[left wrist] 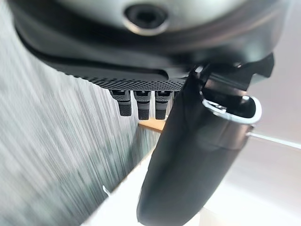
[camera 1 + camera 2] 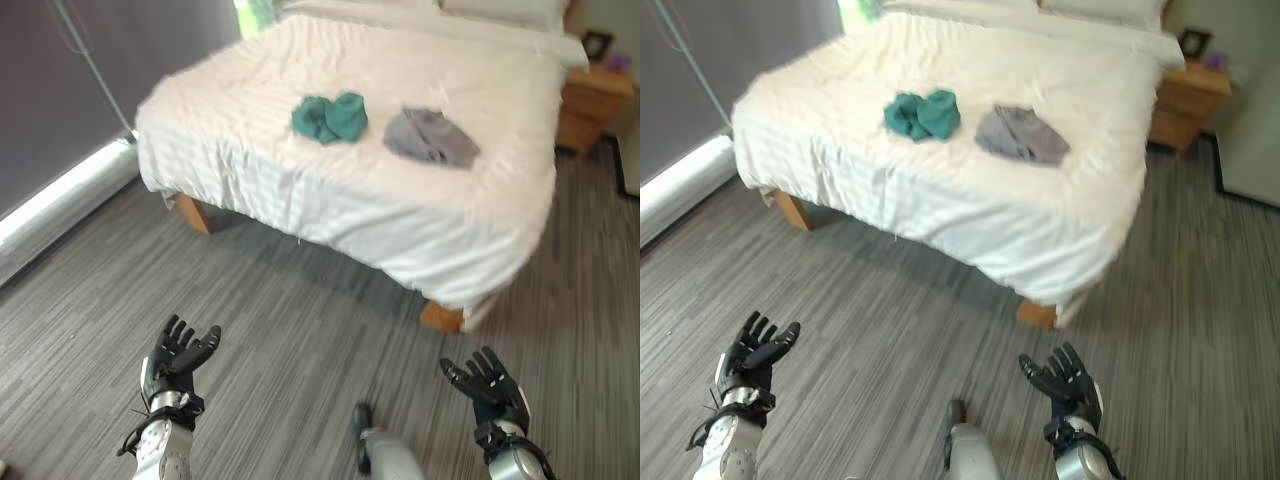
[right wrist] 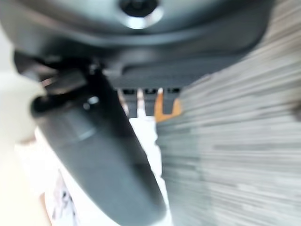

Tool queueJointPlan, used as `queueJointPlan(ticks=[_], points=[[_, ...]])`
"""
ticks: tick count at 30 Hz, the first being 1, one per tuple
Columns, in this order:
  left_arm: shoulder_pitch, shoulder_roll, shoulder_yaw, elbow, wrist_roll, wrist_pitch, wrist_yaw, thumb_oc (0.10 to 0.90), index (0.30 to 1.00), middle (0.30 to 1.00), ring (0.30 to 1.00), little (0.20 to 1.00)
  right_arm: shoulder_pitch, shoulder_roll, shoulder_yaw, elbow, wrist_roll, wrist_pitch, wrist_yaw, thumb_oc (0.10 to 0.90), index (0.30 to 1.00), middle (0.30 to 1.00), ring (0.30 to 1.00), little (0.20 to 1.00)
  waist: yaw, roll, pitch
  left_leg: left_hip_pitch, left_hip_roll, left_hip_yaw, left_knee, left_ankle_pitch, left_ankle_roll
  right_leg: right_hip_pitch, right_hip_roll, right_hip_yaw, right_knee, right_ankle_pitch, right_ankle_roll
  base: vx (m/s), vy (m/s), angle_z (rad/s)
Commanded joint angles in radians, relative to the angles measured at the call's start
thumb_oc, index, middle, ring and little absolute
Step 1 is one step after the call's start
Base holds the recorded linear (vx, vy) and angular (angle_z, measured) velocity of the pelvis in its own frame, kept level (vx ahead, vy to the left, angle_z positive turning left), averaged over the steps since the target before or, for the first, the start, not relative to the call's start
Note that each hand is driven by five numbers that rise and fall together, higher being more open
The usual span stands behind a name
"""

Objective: Pick up bed clothes into laundry basket.

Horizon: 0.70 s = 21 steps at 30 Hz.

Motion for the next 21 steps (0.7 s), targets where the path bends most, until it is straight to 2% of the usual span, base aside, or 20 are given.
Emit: queueJointPlan(ticks=[1, 3, 5, 6, 7, 8, 9, 10, 12, 13, 14, 16, 18, 20, 21], points=[[-0.083, 0.073, 0.059, -0.126, -0.085, -0.083, -0.075, 0.800, 0.900, 0.900, 0.900, 0.900, -0.115, -0.096, -0.036, -0.084, 0.064, -0.116, 0.000, 0.800, 0.900, 0.900, 0.900, 0.900, 0.041, -0.035, 0.007, 0.001, -0.004, 0.100, 0.151, 0.268, 0.024, 0.196, -0.013, 0.066, -0.294, 0.103, 0.062, 0.39, -0.311, -0.15], [-0.101, 0.064, 0.057, -0.116, -0.105, -0.085, -0.078, 0.800, 0.900, 0.900, 0.900, 0.900, -0.141, -0.115, -0.040, -0.088, 0.063, -0.115, -0.019, 0.800, 0.900, 0.900, 0.900, 0.900, 0.074, -0.031, 0.023, -0.131, -0.036, 0.137, 0.132, 0.211, 0.053, 0.267, -0.002, 0.079, -0.313, 0.080, 0.059, 0.43, -0.229, -0.17], [-0.110, 0.055, 0.056, -0.112, -0.141, -0.094, -0.094, 0.800, 0.900, 0.900, 0.900, 0.900, -0.169, -0.122, -0.027, -0.094, 0.044, -0.122, -0.020, 0.800, 0.900, 0.900, 0.900, 0.900, 0.093, -0.016, 0.012, -0.180, -0.010, 0.172, -0.121, 0.221, 0.062, 0.304, 0.003, 0.068, -0.324, 0.061, 0.070, 0.47, -0.108, -0.10], [-0.112, 0.056, 0.054, -0.103, -0.139, -0.099, -0.093, 0.800, 0.900, 0.900, 0.900, 0.900, -0.180, -0.125, -0.020, -0.104, 0.036, -0.121, -0.019, 0.800, 0.900, 0.900, 0.900, 0.900, 0.102, -0.013, 0.010, -0.153, 0.012, 0.177, -0.250, 0.224, 0.063, 0.322, -0.002, 0.075, -0.323, 0.043, 0.075, 0.33, -0.020, -0.14], [-0.112, 0.056, 0.054, -0.103, -0.139, -0.099, -0.093, 0.800, 0.900, 0.900, 0.900, 0.900, -0.180, -0.125, -0.020, -0.104, 0.036, -0.121, -0.019, 0.800, 0.900, 0.900, 0.900, 0.900, 0.104, -0.015, 0.013, -0.147, 0.011, 0.180, -0.253, 0.225, 0.063, 0.325, -0.004, 0.077, -0.323, 0.043, 0.076, 0.33, 0.030, -0.22], [-0.116, 0.061, 0.050, -0.094, -0.128, -0.106, -0.088, 0.800, 0.900, 0.900, 0.900, 0.900, -0.190, -0.125, -0.010, -0.106, 0.030, -0.126, -0.019, 0.800, 0.900, 0.900, 0.900, 0.900, 0.110, -0.001, 0.004, -0.115, 0.032, 0.161, -0.424, 0.232, 0.068, 0.326, 0.006, 0.084, -0.315, 0.025, 0.082, 0.52, 0.090, -0.32], [-0.121, 0.079, 0.039, -0.094, -0.105, -0.109, -0.083, 0.800, 0.900, 0.900, 0.900, 0.900, -0.217, -0.127, 0.009, -0.136, 0.010, -0.126, -0.017, 0.800, 0.900, 0.900, 0.900, 0.900, 0.127, 0.019, -0.016, -0.050, 0.040, 0.091, -0.690, 0.247, 0.056, 0.363, 0.017, 0.105, -0.306, -0.017, 0.094, 0.81, 0.151, -0.76], [-0.147, 0.110, 0.038, -0.113, -0.078, -0.111, -0.094, 0.800, 0.900, 0.900, 0.900, 0.900, -0.196, -0.124, -0.007, -0.195, -0.061, -0.125, -0.002, 0.800, 0.900, 0.900, 0.900, 0.900, 0.103, 0.027, -0.052, 0.017, 0.050, 0.107, -0.740, 0.220, 0.052, 0.379, 0.005, 0.106, -0.306, -0.037, 0.104, 0.65, 0.121, -0.76], [-0.167, 0.117, 0.034, -0.117, -0.092, -0.108, -0.114, 0.800, 0.900, 0.900, 0.900, 0.900, -0.183, -0.127, -0.023, -0.229, -0.112, -0.130, -0.007, 0.800, 0.900, 0.900, 0.900, 0.900, 0.093, 0.033, -0.063, 0.034, 0.053, 0.113, -0.768, 0.227, 0.058, 0.378, -0.002, 0.106, -0.309, -0.034, 0.111, 0.30, 0.150, -0.44], [-0.199, 0.120, 0.027, -0.116, -0.109, -0.114, -0.131, 0.800, 0.900, 0.900, 0.900, 0.900, -0.176, -0.133, -0.044, -0.235, -0.147, -0.139, -0.013, 0.800, 0.900, 0.900, 0.900, 0.900, 0.081, 0.039, -0.078, 0.067, 0.040, 0.115, -0.806, 0.215, 0.073, 0.375, -0.023, 0.114, -0.309, -0.033, 0.126, 0.22, 0.183, -0.27], [-0.199, 0.120, 0.027, -0.116, -0.109, -0.114, -0.131, 0.800, 0.900, 0.900, 0.900, 0.900, -0.176, -0.132, -0.044, -0.236, -0.148, -0.139, -0.013, 0.800, 0.900, 0.900, 0.900, 0.900, 0.083, 0.039, -0.078, 0.069, 0.040, 0.116, -0.808, 0.216, 0.074, 0.375, -0.024, 0.115, -0.309, -0.034, 0.126, 0.20, 0.218, -0.10], [-0.225, 0.129, 0.023, -0.125, -0.124, -0.119, -0.133, 0.800, 0.900, 0.900, 0.900, 0.900, -0.186, -0.158, -0.038, -0.230, -0.151, -0.125, 0.000, 0.800, 0.900, 0.900, 0.900, 0.900, 0.077, 0.039, -0.085, 0.093, 0.026, 0.131, -0.825, 0.190, 0.101, 0.348, -0.047, 0.127, -0.256, -0.039, 0.144, 0.10, 0.177, 0.30], [-0.231, 0.139, 0.023, -0.136, -0.127, -0.113, -0.149, 0.800, 0.900, 0.900, 0.900, 0.900, -0.181, -0.230, -0.040, -0.249, -0.250, -0.099, 0.017, 0.800, 0.900, 0.900, 0.900, 0.900, 0.077, 0.037, -0.080, 0.124, 0.009, 0.143, -0.826, 0.155, 0.129, 0.271, -0.064, 0.148, -0.083, -0.020, 0.164, 0.11, 0.187, -0.33], [-0.248, 0.159, 0.019, -0.143, -0.126, -0.116, -0.144, 0.800, 0.900, 0.900, 0.900, 0.900, -0.214, -0.305, -0.035, -0.295, -0.312, -0.082, 0.017, 0.800, 0.900, 0.900, 0.900, 0.900, 0.062, 0.032, -0.046, 0.138, 0.007, 0.145, -0.812, 0.146, 0.142, 0.191, -0.053, 0.181, 0.067, 0.054, 0.174, 0.02, 0.116, -0.34], [-0.249, 0.159, 0.019, -0.142, -0.125, -0.116, -0.144, 0.800, 0.900, 0.900, 0.900, 0.900, -0.215, -0.305, -0.035, -0.295, -0.312, -0.082, 0.017, 0.800, 0.900, 0.900, 0.900, 0.900, 0.063, 0.032, -0.047, 0.137, 0.006, 0.147, -0.811, 0.145, 0.142, 0.189, -0.053, 0.182, 0.069, 0.053, 0.174, 0.06, 0.099, 0.21]])
